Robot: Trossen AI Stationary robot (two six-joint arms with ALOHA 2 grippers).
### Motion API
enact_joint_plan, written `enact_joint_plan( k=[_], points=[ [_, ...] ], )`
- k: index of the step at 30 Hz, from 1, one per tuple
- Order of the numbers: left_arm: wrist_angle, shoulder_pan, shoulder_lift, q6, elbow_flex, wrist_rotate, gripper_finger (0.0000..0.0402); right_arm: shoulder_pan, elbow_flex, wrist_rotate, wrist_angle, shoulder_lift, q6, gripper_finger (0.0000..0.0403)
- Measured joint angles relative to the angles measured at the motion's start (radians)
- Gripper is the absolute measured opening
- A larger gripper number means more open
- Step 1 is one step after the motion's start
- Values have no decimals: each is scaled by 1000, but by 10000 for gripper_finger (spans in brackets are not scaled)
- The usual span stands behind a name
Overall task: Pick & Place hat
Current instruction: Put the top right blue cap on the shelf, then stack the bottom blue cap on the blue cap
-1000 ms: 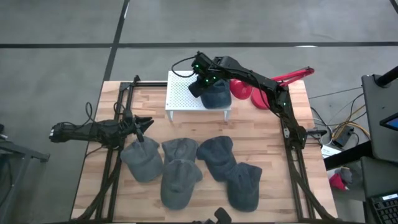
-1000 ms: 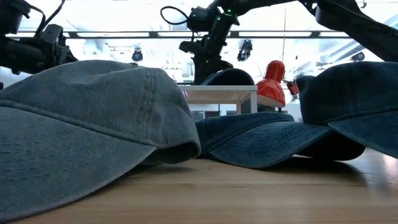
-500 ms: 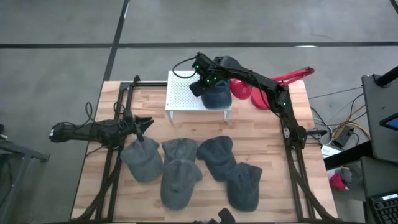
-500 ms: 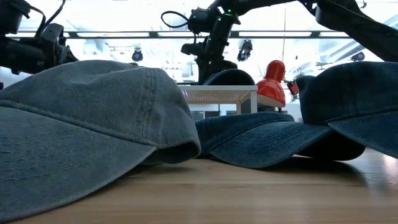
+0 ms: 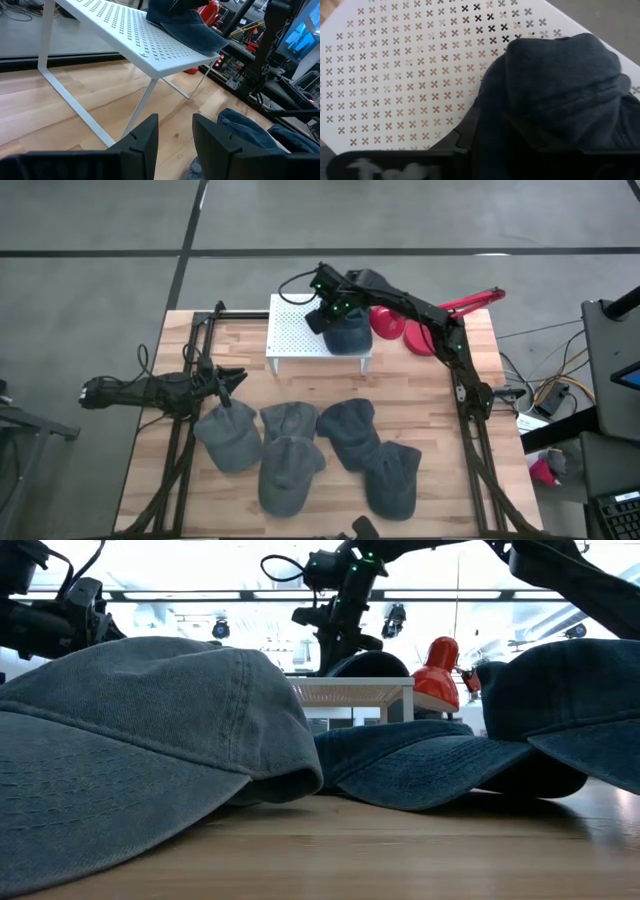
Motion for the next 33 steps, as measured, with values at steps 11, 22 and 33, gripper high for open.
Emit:
enact_joint_plan(
  k=[11,22,33],
  points=[
    [0,0,0,0,0,0,122,-2,0,26,-3,-58,12,78],
    [0,0,0,0,0,0,122,95,0,15,-151,-189,88,70],
    [0,0,0,0,0,0,122,393,-48,30,-345,-345,501,59]
  ],
)
